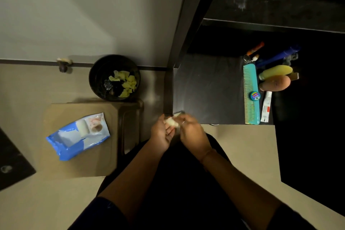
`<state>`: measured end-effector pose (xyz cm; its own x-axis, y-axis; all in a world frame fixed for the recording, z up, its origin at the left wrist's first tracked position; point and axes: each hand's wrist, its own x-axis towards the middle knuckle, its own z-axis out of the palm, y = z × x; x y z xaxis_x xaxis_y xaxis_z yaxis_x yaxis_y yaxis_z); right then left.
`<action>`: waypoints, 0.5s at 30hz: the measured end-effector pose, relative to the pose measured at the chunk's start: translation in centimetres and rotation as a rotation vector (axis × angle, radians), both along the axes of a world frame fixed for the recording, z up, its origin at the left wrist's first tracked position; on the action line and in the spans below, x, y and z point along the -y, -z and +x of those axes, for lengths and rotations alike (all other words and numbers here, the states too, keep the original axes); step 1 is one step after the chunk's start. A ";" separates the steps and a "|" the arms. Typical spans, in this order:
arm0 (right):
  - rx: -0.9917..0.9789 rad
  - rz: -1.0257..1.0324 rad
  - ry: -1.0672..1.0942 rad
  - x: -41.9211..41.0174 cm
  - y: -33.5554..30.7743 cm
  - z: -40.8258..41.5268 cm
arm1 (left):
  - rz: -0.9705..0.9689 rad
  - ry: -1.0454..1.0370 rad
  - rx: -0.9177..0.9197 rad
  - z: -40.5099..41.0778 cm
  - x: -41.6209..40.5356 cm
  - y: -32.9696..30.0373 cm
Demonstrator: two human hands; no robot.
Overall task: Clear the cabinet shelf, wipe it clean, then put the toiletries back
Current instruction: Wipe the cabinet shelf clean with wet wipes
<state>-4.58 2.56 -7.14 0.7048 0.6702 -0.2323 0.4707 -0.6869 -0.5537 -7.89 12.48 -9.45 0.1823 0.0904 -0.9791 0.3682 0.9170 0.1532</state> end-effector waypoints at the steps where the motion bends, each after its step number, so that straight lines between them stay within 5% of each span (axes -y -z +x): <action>1: 0.000 0.051 0.089 -0.4 -0.5 1.9 | -0.002 0.013 -0.003 0.1 0.0 -0.1; 4: 0.114 0.083 0.375 -1.9 -0.5 9.4 | -0.009 0.043 -0.031 0.1 0.2 -0.4; 8: 0.074 -0.042 0.466 -4.1 1.3 14.9 | 0.027 -0.005 -0.010 0.1 0.9 -1.3; 15: 0.184 -0.063 -0.112 0.7 2.7 3.0 | 0.017 -0.082 0.003 0.6 2.2 -1.2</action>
